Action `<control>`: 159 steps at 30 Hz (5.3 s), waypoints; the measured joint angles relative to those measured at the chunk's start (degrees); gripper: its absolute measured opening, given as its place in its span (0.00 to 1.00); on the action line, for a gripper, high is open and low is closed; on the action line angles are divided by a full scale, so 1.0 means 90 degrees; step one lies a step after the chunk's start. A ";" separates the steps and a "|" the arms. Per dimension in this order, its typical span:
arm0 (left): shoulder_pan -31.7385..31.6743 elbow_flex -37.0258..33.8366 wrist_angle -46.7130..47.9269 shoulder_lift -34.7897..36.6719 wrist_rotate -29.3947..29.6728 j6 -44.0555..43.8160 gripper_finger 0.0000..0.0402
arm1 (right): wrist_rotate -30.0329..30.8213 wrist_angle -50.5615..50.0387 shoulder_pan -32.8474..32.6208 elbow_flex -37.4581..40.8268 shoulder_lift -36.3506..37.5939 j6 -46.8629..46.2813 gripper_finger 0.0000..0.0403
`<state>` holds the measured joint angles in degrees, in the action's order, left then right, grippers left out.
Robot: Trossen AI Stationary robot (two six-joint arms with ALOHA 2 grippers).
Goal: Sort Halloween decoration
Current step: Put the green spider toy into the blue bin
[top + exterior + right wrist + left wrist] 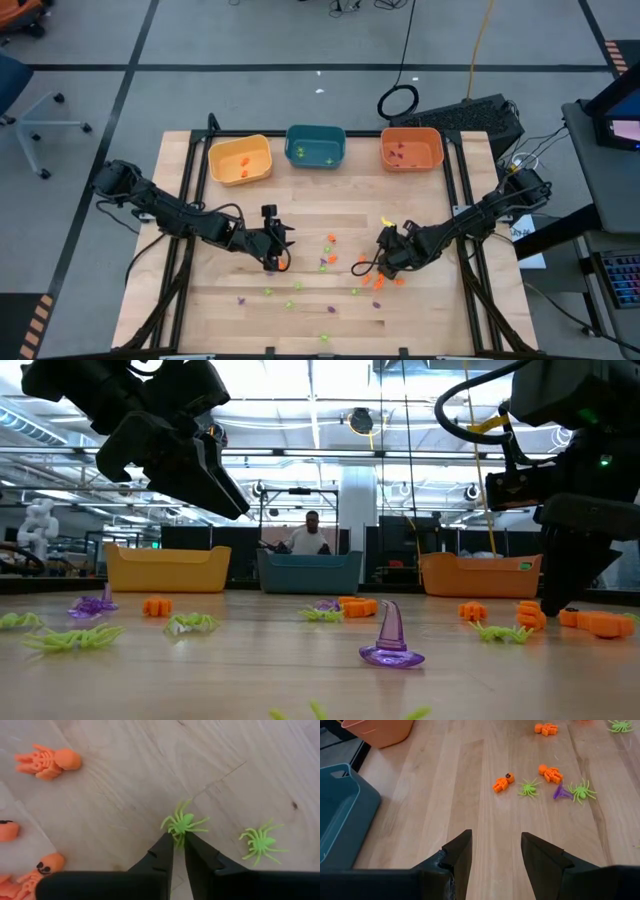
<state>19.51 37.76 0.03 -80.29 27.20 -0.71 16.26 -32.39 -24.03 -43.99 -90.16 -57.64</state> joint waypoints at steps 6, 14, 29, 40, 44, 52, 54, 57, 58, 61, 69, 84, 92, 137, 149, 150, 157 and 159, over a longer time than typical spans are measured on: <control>0.0000 -0.0002 0.0000 0.0000 0.0002 0.0002 0.42 | -0.0003 0.0017 0.0000 0.0002 0.0033 0.0024 0.01; 0.0000 -0.0002 0.0000 0.0000 0.0002 0.0000 0.42 | 0.0016 0.0100 -0.0005 -0.0016 0.0033 0.0217 0.00; 0.0000 -0.0002 0.0002 0.0000 0.0000 -0.0002 0.42 | -0.0013 0.0866 -0.0026 -0.0393 0.0145 0.1107 0.00; 0.0001 -0.0002 -0.0013 0.0000 0.0002 -0.0002 0.42 | 0.1015 0.1637 -0.0418 -0.0292 0.1443 0.1966 0.00; 0.0002 -0.0002 -0.0037 0.0000 0.0002 0.0011 0.42 | 0.1535 0.3110 -0.0510 0.0371 0.1824 0.2675 0.00; 0.0001 -0.0005 -0.0265 0.0000 0.0002 0.0120 0.42 | 0.1205 0.8444 -0.0126 0.2278 0.1638 0.4690 0.00; 0.0000 -0.0005 -0.0295 0.0000 0.0002 -0.0024 0.42 | 0.1018 0.9332 0.0011 0.2519 0.1511 0.5056 0.00; 0.0001 -0.0005 -0.0330 0.0000 0.0002 -0.0361 0.42 | 0.0795 1.0049 0.0206 0.2691 0.1344 0.5486 0.00; 0.0000 -0.0005 -0.0351 0.0000 0.0002 -0.0464 0.42 | 0.0658 1.0201 0.0291 0.2690 0.1277 0.5606 0.00; 0.0000 -0.0005 -0.0515 0.0000 0.0002 -0.0603 0.42 | 0.0450 1.0736 0.0504 0.2686 0.1129 0.5949 0.00; 0.0002 -0.0005 -0.0879 0.0000 0.0002 -0.0709 0.42 | -0.0216 1.1595 0.0993 0.2679 0.0861 0.6540 0.00; 0.0002 -0.0005 -0.1190 0.0000 0.0005 -0.0707 0.42 | -0.0331 1.1329 0.1083 0.2679 0.0862 0.7711 0.00; 0.0002 -0.0005 -0.1197 0.0000 0.0005 -0.0724 0.42 | -0.0322 1.1331 0.1083 0.2679 0.0866 1.0185 0.00; 0.0000 -0.0002 -0.1282 0.0000 0.0007 -0.1384 0.42 | -0.0314 1.1097 0.1083 0.2679 0.0866 1.0204 0.00; 0.0000 -0.0002 -0.1282 0.0000 0.0007 -0.1378 0.42 | -0.0319 1.1097 0.1083 0.2679 0.0866 0.7492 0.00; 0.0002 -0.0002 -0.1282 0.0000 0.0007 -0.1377 0.42 | -0.0319 1.1096 0.1083 0.2679 0.0866 0.7290 0.00; 0.0002 -0.0002 -0.1280 0.0000 0.0008 -0.1324 0.42 | -0.0319 1.1095 0.1083 0.2679 0.0866 0.5942 0.00; 0.0000 -0.0002 -0.1280 0.0000 0.0008 -0.1324 0.42 | -0.0321 1.1095 0.1083 0.2679 0.0866 0.5529 0.00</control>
<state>19.51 37.74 -11.49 -80.29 27.27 -12.62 13.37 67.46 -14.28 -19.88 -82.37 -7.88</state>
